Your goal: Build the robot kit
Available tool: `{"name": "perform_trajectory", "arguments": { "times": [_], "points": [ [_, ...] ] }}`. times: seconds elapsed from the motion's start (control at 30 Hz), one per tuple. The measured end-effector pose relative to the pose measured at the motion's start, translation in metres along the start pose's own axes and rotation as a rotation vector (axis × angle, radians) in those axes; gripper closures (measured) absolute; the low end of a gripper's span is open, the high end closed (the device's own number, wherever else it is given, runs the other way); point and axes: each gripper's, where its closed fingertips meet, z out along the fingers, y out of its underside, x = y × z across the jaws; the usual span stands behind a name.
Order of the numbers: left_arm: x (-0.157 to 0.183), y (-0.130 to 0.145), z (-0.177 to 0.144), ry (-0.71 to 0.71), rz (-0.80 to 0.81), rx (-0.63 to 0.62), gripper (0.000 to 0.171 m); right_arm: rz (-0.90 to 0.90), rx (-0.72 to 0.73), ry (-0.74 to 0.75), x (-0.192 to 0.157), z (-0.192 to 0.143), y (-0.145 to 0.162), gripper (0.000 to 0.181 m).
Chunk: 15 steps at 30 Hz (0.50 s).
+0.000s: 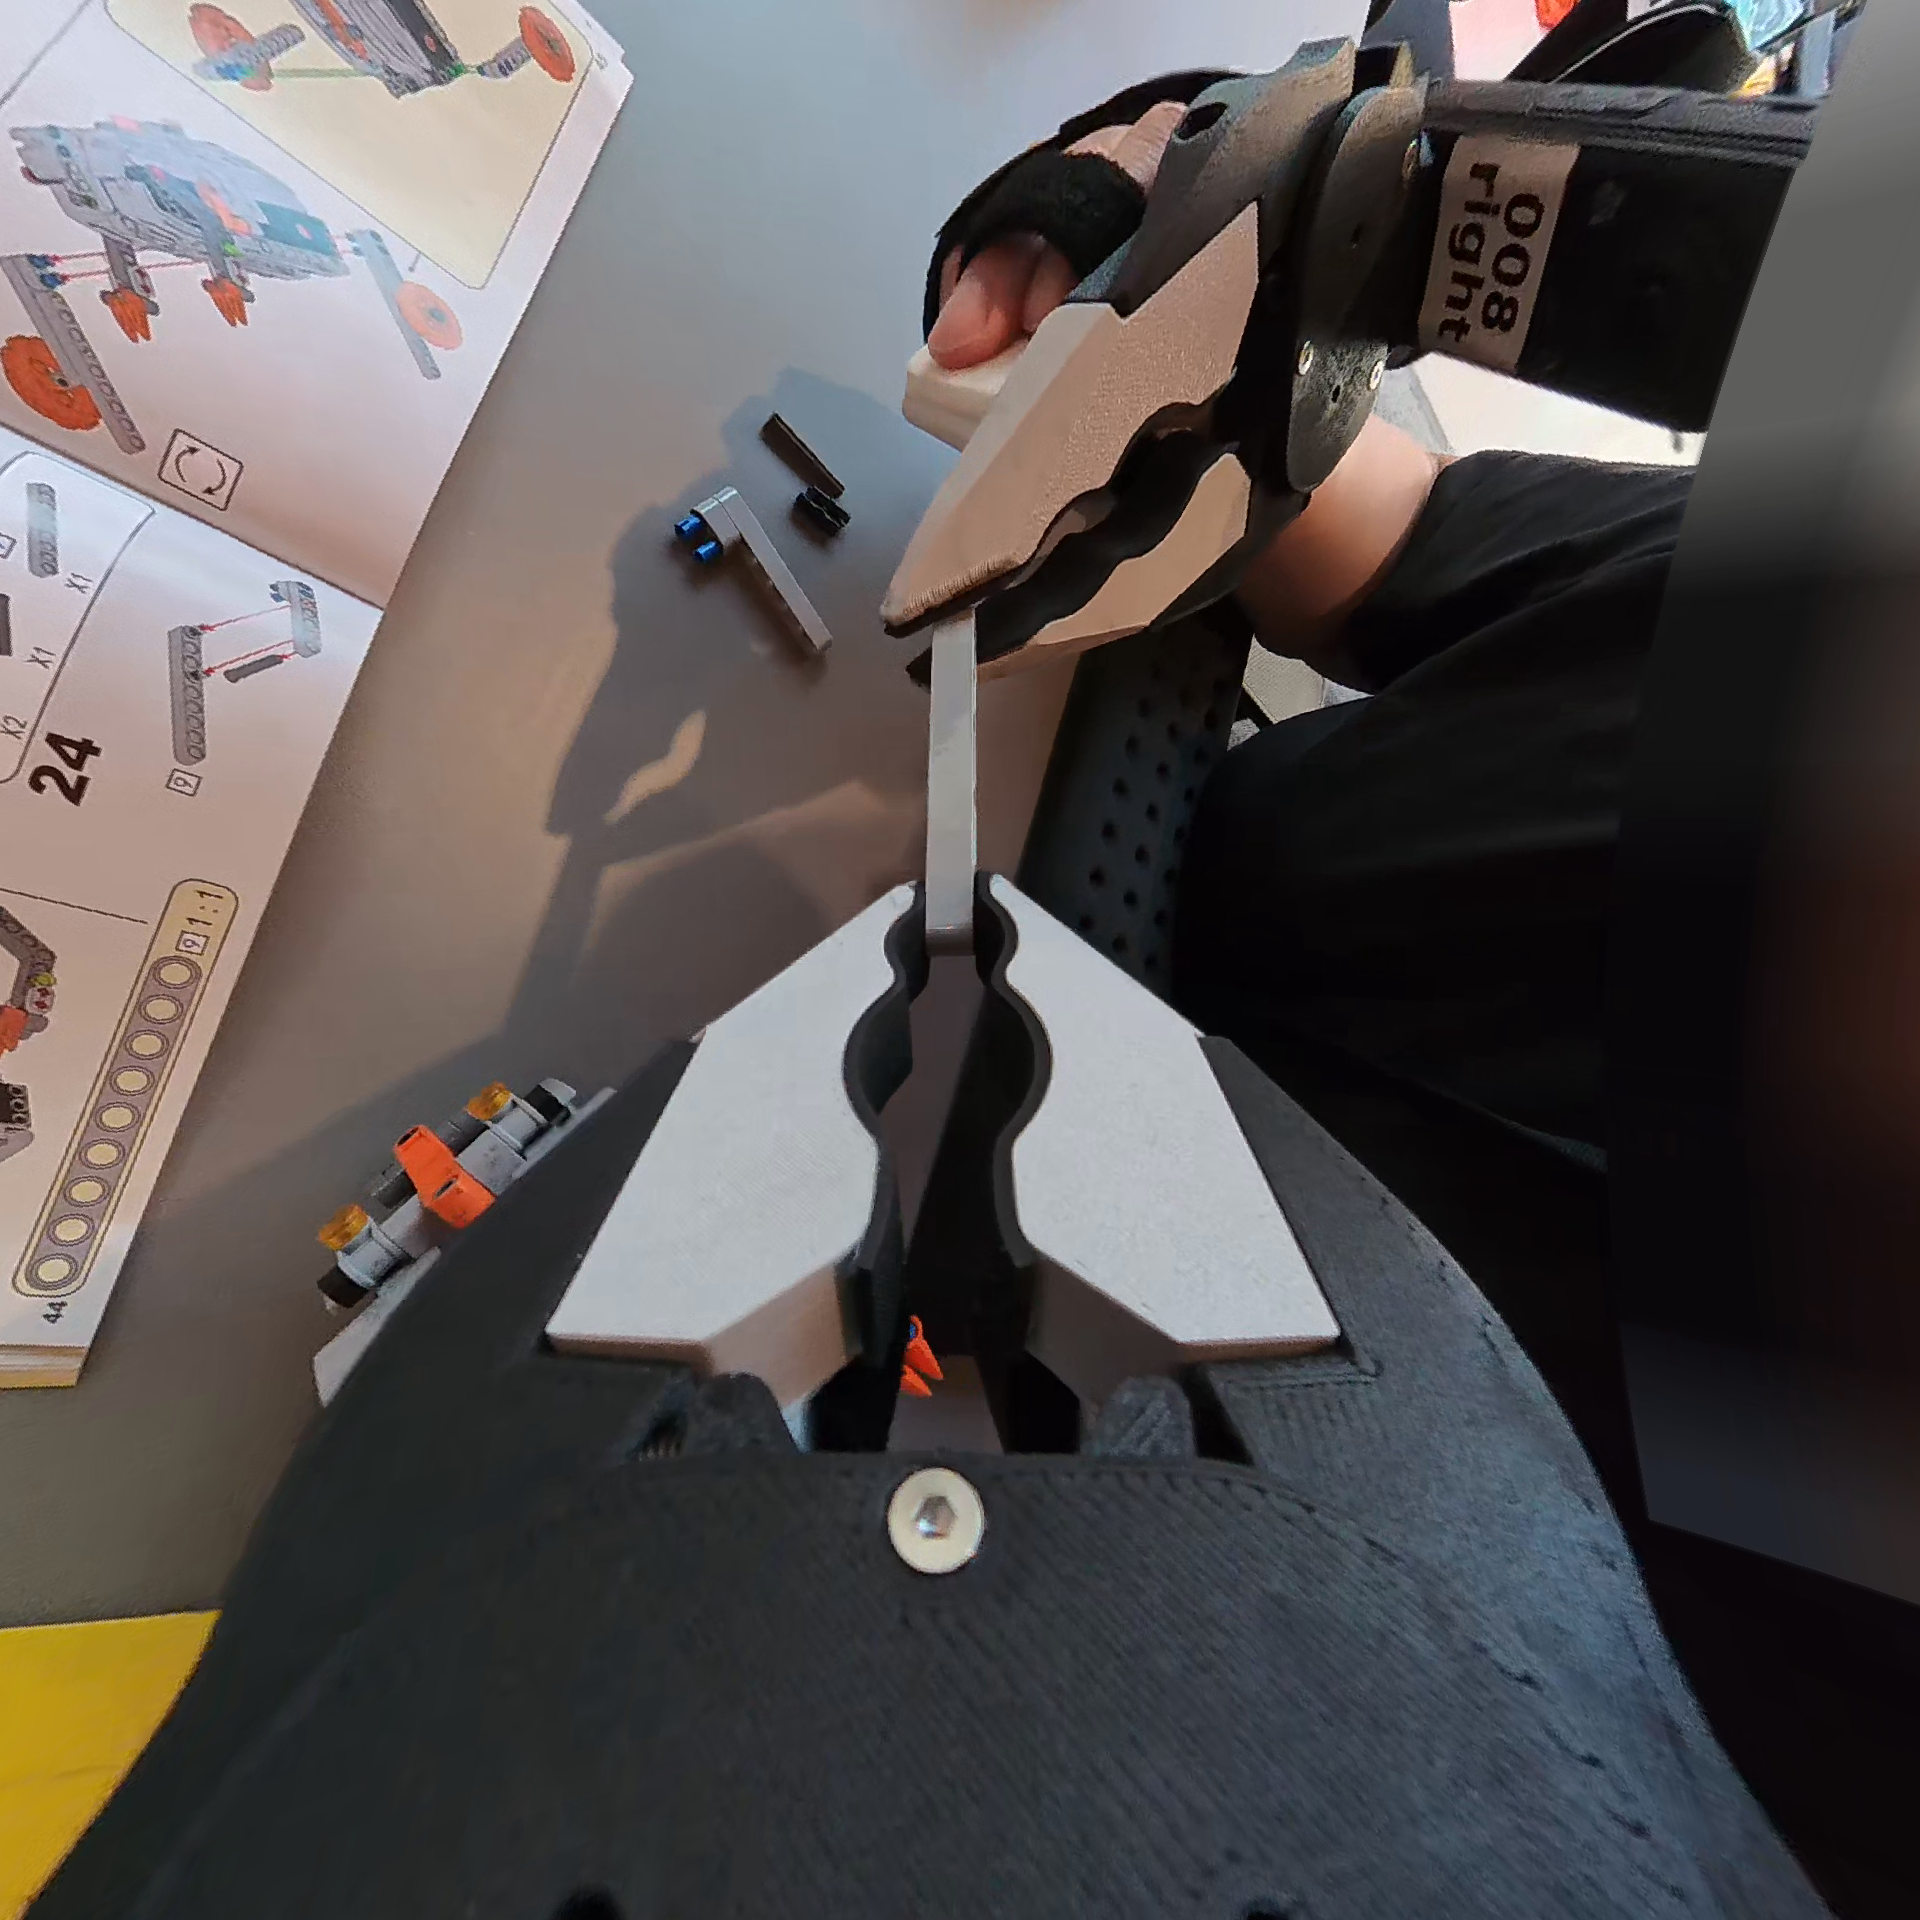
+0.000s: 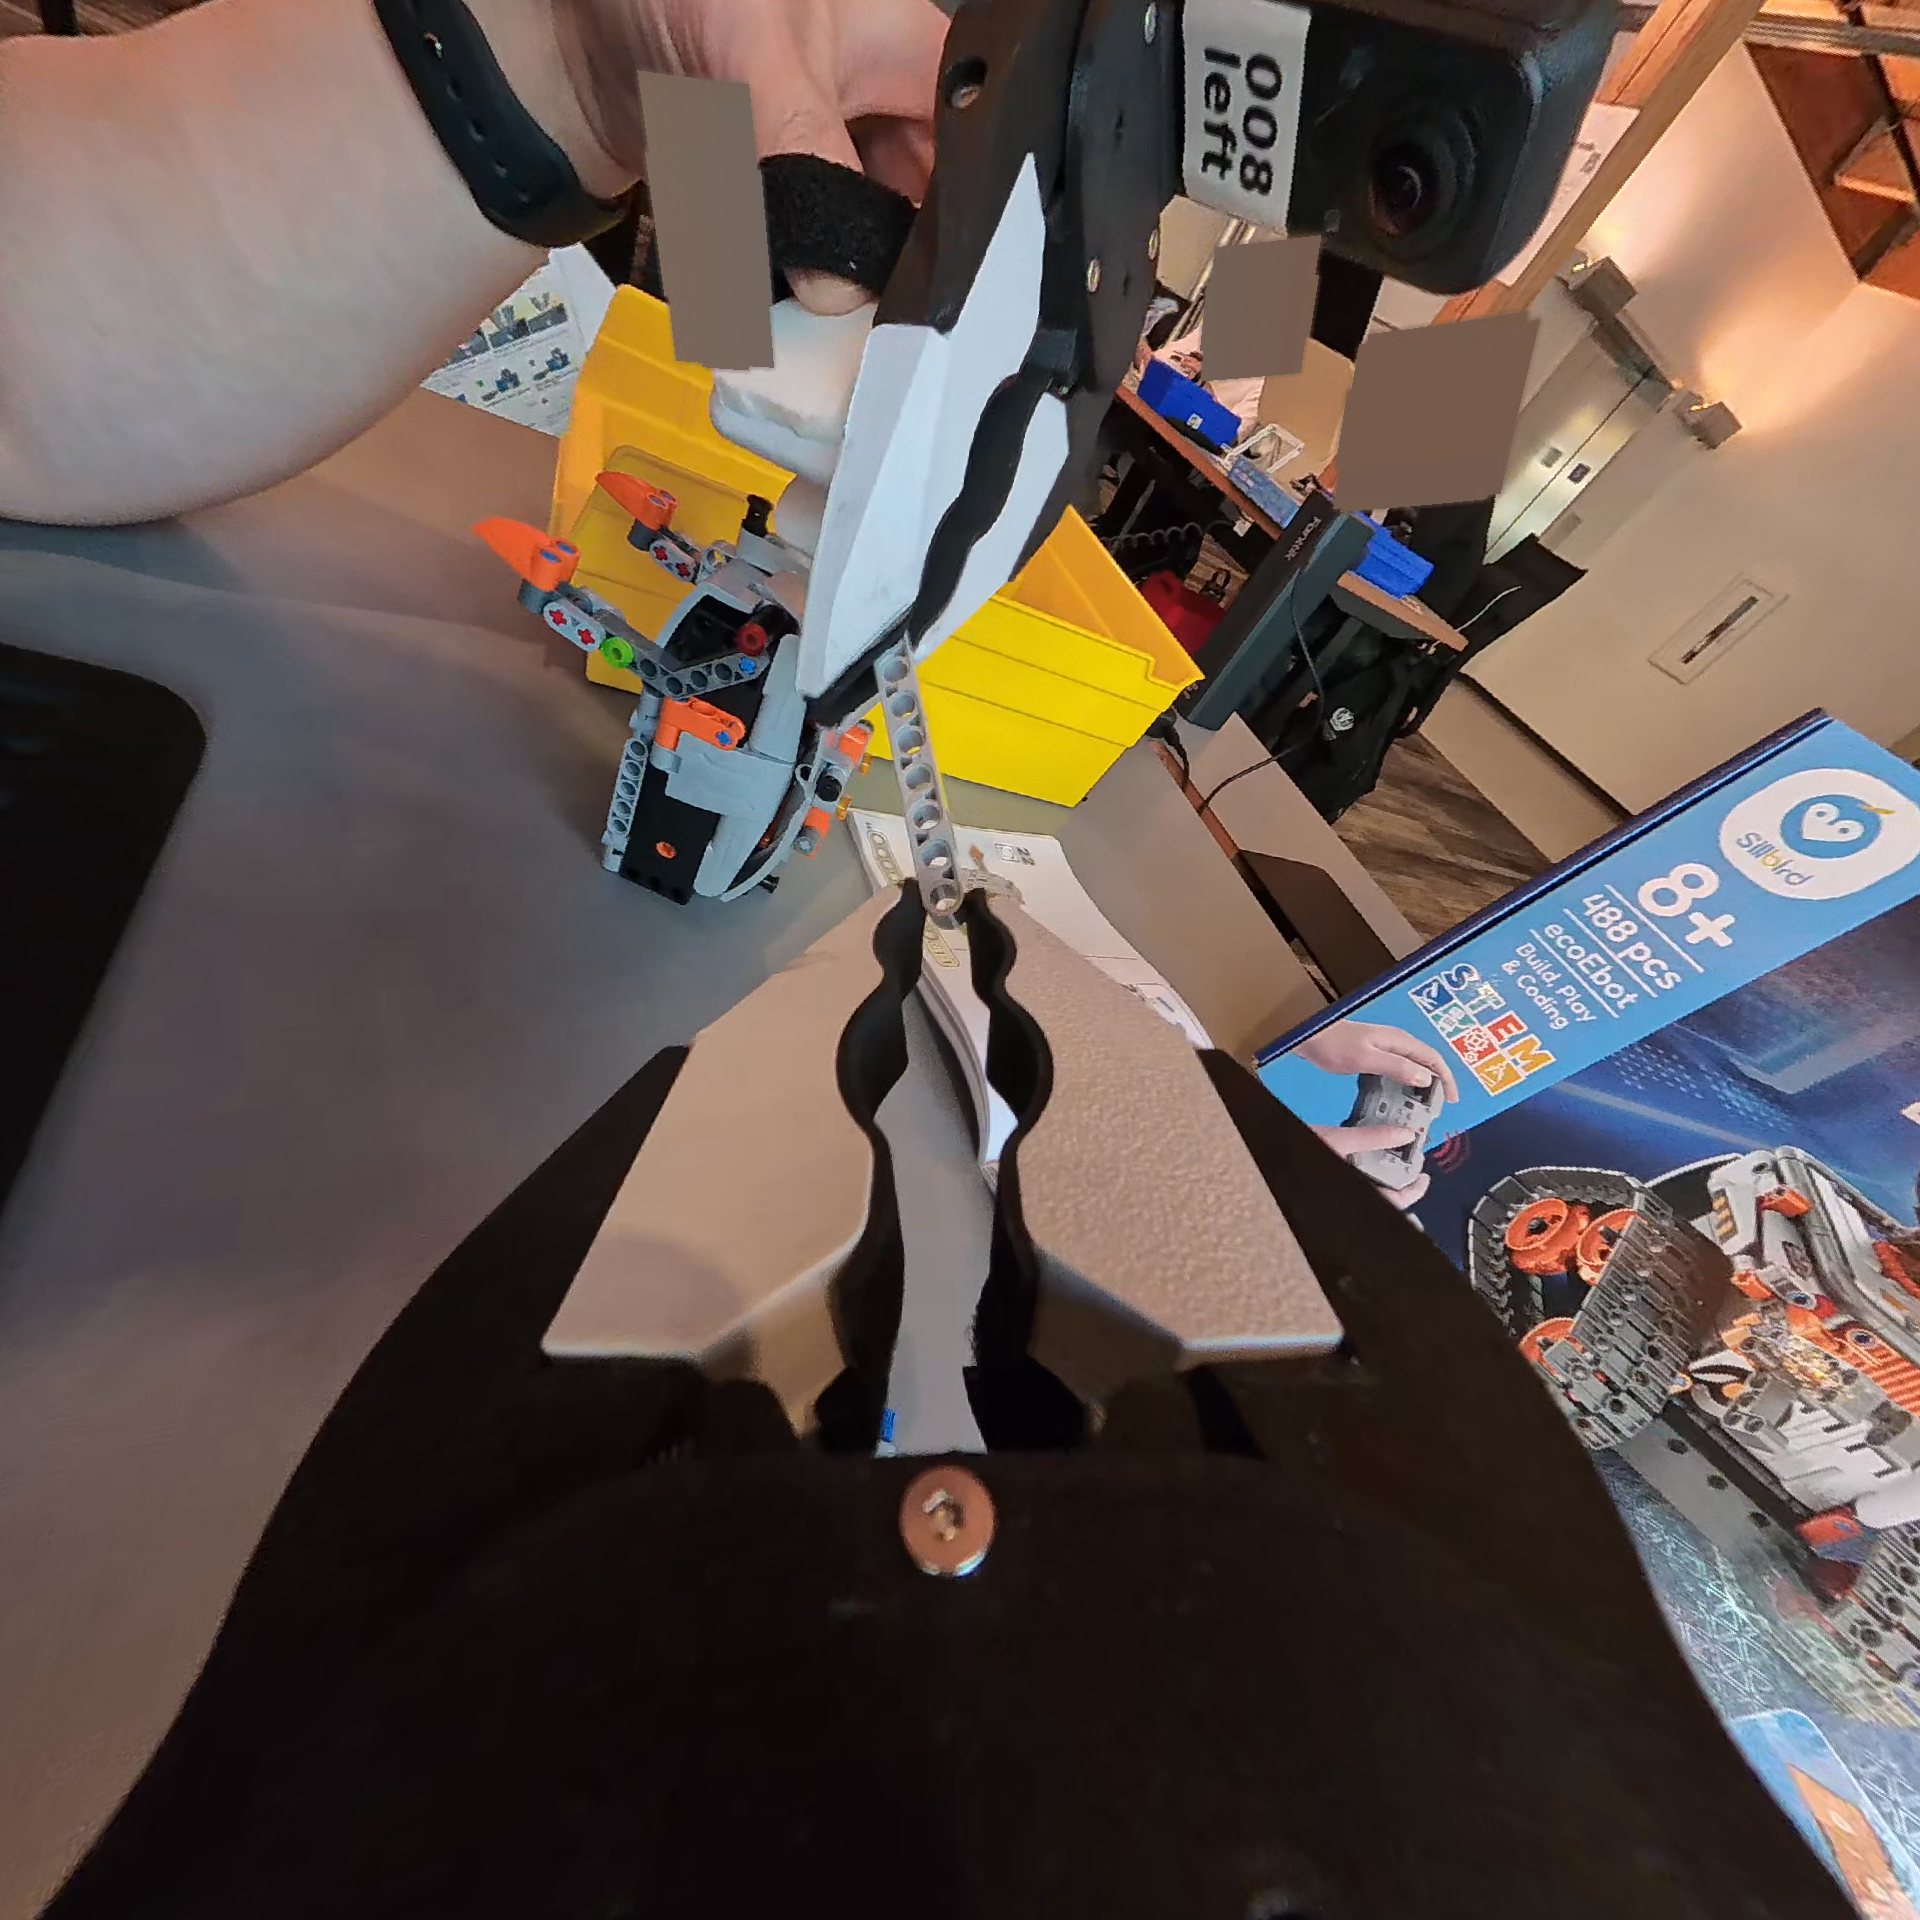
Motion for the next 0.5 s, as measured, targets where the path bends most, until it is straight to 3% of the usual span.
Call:
{"name": "perform_trajectory", "arguments": {
  "times": [0.5],
  "points": [
    [-0.0042,0.0066,0.0049,-0.002,-0.029,-0.042,0.165,-0.070,-0.008,-0.006,-0.0076,0.0033,0.0005,0.174]
  ]
}}
